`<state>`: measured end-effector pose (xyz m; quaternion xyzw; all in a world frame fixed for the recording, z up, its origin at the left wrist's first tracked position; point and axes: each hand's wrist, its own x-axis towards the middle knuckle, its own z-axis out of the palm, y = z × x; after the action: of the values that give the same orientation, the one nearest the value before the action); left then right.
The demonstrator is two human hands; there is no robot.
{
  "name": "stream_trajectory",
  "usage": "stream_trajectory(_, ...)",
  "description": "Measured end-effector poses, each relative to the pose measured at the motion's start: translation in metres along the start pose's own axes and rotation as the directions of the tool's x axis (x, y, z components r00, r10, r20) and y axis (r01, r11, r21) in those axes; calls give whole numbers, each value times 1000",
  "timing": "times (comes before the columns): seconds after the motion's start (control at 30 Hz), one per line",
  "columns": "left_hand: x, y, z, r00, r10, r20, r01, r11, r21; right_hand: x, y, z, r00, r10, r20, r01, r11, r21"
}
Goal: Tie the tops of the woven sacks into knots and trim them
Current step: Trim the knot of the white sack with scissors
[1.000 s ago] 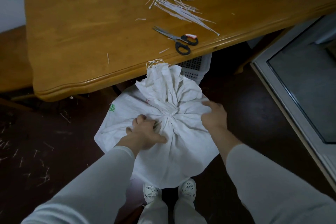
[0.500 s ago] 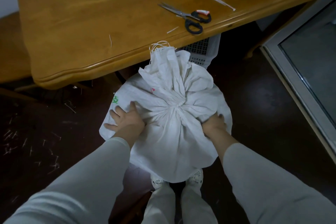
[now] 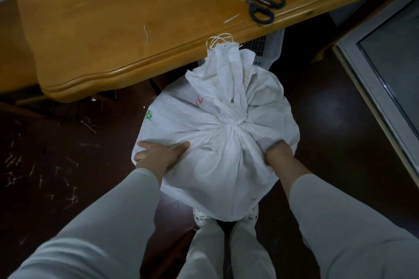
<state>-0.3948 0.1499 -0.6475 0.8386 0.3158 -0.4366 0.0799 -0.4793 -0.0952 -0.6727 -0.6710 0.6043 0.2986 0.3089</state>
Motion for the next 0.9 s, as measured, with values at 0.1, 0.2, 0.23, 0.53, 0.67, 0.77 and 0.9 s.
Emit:
stream_trajectory(0.1,-1,-1,-5,999,11,-47,-9,999,32,-9,-10,-5,996,-86,11,86,996,-14)
stream_trajectory(0.2,6,-4,-12,985,68,-157,-73,997,-27,-16,-22,-5,989,-146,10,146,989,15)
stream_trajectory(0.23,7,-6,-15,977,94,-189,-106,993,-52,-18,-26,-4,987,-163,17,162,987,20)
stream_trajectory(0.53,14,-32,-47,933,92,-347,-136,985,-104,-36,-49,12,953,-292,79,291,956,21)
stream_trajectory(0.67,20,-35,-49,945,79,-317,-109,991,-76,-38,-52,15,950,-292,115,300,952,-59)
stream_trajectory(0.77,20,-30,-50,966,93,-242,-101,995,-22,-37,-57,10,951,-281,130,299,944,-143)
stream_trajectory(0.9,9,-37,-45,980,92,-176,-83,995,60,-40,-54,3,955,-254,151,284,930,-235)
